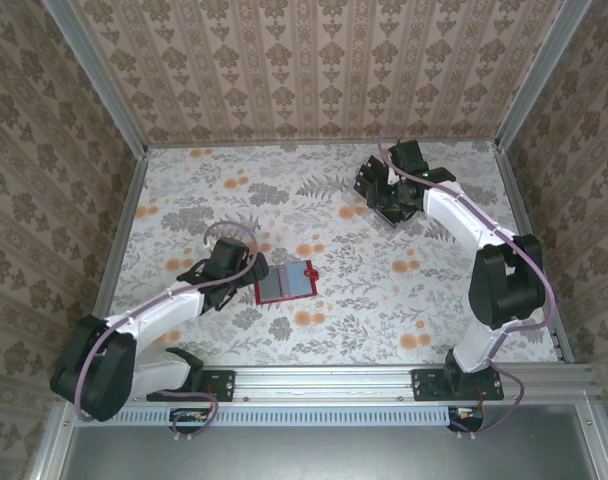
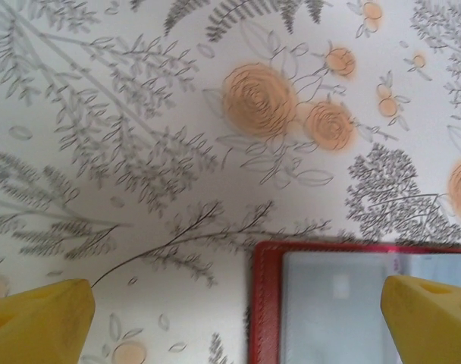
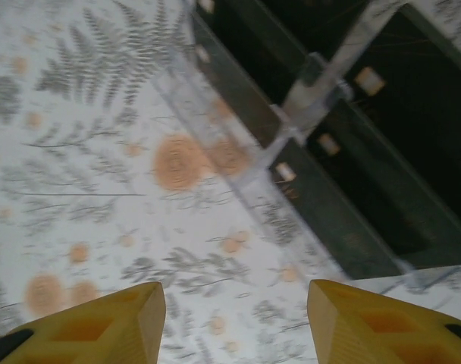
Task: Put the credit cards into the card holder
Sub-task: Pick up the credit card from the storage box.
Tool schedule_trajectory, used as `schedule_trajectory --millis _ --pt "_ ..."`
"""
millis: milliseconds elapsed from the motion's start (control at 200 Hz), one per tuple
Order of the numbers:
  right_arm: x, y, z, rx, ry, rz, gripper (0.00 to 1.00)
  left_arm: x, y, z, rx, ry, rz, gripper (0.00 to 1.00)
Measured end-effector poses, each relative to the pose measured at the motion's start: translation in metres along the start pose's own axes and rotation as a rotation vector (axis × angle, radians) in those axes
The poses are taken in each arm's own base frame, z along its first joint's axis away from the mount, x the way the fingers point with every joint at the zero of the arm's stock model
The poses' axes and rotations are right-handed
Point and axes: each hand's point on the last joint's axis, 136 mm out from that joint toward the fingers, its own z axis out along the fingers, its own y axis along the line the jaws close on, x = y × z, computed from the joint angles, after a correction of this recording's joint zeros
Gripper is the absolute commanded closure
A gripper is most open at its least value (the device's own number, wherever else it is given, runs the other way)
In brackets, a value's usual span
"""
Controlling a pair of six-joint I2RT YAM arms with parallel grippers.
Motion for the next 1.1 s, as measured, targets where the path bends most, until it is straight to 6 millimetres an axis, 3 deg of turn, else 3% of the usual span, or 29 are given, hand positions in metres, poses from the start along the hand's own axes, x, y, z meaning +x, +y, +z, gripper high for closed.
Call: schedule_trajectory --millis 255,390,715,1100 --pt "0.009 -0.031 0.034 0.179 0.088 -0.126 0.47 -0.004 -0.011 0.012 0.033 0.037 0.014 0.00" --pt "0.011 -0.040 0.042 0.231 0.109 -0.159 0.47 0.001 -0.011 0.016 0.035 0.063 0.014 0.00" --pt "0.009 -0.042 0.053 0.246 0.121 -0.175 0.48 0.000 -0.013 0.016 0.046 0.063 0.012 0.00" --pt "0.015 -0.029 0.056 0.176 0.134 -0.165 0.57 -0.001 -0.014 0.016 0.052 0.057 0.011 0.00"
